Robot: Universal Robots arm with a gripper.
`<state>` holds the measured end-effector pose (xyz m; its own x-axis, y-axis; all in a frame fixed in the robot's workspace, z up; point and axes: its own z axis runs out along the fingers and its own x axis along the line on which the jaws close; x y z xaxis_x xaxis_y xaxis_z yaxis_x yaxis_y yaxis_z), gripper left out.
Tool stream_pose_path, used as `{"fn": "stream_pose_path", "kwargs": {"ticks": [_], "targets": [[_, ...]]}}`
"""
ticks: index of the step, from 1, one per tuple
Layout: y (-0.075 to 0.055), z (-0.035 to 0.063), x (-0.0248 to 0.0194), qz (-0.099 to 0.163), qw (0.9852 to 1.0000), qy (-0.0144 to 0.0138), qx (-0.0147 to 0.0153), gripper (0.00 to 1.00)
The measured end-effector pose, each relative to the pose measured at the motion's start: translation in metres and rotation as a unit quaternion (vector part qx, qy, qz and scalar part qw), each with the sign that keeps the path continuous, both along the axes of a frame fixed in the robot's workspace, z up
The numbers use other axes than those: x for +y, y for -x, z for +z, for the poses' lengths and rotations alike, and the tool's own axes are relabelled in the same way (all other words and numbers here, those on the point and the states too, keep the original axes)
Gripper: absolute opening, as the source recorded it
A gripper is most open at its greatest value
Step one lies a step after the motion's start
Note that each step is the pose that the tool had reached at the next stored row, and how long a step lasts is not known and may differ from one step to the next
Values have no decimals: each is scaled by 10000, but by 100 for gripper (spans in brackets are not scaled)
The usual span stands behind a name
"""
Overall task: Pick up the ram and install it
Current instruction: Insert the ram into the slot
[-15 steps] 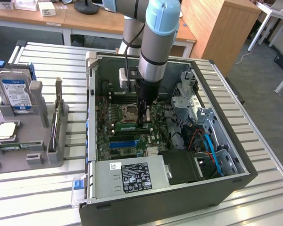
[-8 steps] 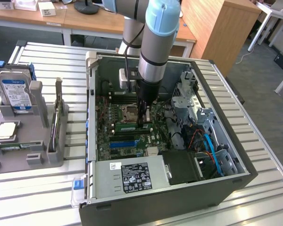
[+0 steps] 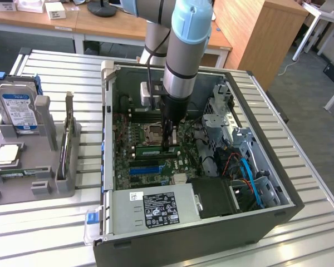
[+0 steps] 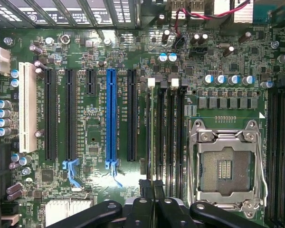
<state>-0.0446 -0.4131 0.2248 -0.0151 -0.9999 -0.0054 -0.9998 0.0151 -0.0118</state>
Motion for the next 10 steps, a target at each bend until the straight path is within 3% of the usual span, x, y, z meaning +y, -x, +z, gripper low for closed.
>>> {"fn": "stream_pose_path", "kwargs": {"ticks": [10], "targets": [[0, -28, 0, 0, 10000, 0, 0, 12]]}}
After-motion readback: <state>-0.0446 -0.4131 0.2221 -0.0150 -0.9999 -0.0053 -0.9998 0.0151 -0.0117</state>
